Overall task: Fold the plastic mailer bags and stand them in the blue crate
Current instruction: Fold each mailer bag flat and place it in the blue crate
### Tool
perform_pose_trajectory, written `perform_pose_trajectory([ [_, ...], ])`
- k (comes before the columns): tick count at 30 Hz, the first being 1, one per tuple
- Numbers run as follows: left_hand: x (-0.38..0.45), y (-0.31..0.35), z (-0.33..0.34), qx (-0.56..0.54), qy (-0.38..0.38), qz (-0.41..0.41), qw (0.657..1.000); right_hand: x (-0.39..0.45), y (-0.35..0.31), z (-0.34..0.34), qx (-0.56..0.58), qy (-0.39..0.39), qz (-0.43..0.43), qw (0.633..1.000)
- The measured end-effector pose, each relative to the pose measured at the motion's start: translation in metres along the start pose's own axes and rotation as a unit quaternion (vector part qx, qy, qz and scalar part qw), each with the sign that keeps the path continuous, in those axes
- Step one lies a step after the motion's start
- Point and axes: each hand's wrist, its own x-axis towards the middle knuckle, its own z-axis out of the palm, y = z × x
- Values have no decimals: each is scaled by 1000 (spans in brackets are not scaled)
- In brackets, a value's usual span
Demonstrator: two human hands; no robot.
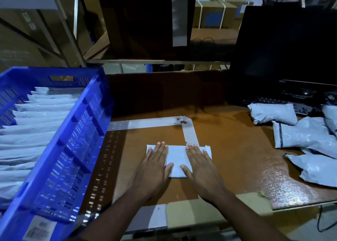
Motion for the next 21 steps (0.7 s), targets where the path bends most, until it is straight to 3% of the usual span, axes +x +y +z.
perform_pose_trajectory([
  [9,2,-2,5,-9,-12,-23,1000,-9,15,-5,-9,-3,16,1000],
  [21,0,-6,-9,10,-49,-57,997,-19,19,-24,105,-21,27,994],
])
